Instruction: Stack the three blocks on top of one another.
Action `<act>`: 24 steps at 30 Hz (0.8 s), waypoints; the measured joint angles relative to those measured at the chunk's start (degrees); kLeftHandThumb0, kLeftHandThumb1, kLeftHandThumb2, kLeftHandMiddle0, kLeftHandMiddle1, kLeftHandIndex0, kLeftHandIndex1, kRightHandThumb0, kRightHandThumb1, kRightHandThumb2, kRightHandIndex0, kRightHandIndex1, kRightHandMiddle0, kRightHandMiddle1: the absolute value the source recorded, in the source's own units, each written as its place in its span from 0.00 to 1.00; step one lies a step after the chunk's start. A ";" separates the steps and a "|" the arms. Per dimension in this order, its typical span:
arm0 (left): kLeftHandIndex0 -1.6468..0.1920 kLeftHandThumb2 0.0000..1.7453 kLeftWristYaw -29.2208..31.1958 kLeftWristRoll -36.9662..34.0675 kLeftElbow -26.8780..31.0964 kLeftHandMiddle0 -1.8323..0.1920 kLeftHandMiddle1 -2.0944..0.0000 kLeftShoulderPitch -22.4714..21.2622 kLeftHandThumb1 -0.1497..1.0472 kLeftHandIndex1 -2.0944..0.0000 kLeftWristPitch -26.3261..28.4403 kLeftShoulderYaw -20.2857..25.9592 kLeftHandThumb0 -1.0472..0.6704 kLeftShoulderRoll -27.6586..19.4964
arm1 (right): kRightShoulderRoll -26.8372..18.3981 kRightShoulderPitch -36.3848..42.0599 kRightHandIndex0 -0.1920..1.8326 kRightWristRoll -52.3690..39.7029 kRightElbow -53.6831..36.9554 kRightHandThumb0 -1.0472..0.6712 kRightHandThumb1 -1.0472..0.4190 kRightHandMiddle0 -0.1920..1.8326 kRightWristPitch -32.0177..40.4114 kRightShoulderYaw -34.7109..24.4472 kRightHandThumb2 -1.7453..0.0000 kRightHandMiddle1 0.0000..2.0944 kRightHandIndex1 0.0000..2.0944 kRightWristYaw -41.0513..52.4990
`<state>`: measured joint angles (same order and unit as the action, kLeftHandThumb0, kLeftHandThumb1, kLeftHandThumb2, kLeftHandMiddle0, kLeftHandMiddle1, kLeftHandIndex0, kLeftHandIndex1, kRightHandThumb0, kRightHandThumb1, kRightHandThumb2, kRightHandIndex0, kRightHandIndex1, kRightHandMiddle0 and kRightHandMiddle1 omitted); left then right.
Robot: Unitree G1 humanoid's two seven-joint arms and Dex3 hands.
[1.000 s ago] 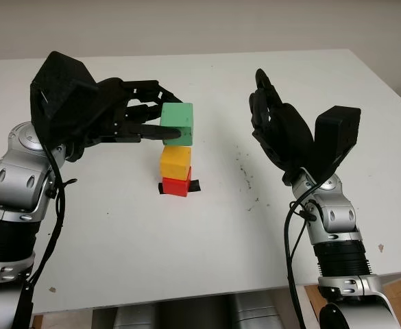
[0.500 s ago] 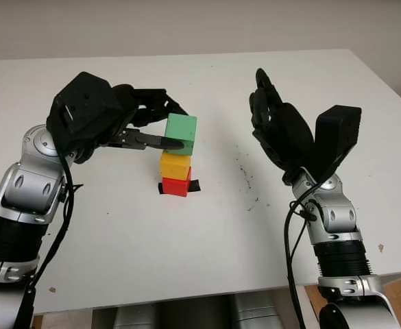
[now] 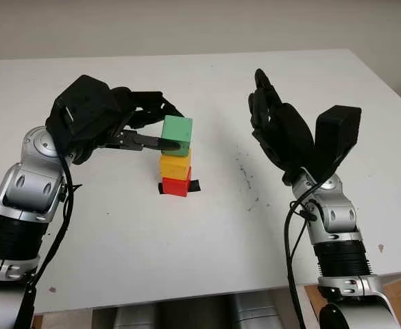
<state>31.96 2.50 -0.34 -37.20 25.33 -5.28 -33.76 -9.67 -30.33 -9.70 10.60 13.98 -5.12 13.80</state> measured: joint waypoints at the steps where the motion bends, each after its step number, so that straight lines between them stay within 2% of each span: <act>1: 0.62 0.03 0.01 0.00 -0.01 0.77 0.97 0.00 0.95 0.23 -0.01 0.00 0.35 0.00 | 0.00 0.00 0.00 0.00 0.00 0.17 0.00 0.00 0.00 0.00 0.59 0.00 0.00 -0.01; 24: 0.60 0.03 2.44 0.85 -0.81 0.75 0.97 0.01 0.95 0.27 -0.84 -0.38 0.33 0.17 | -0.03 0.00 0.00 0.07 0.00 0.17 0.00 0.00 -0.10 -0.13 0.59 0.00 0.00 0.03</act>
<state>34.41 3.35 -1.15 -37.19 24.49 -5.66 -33.59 -9.70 -30.33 -9.63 10.60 13.88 -5.24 13.83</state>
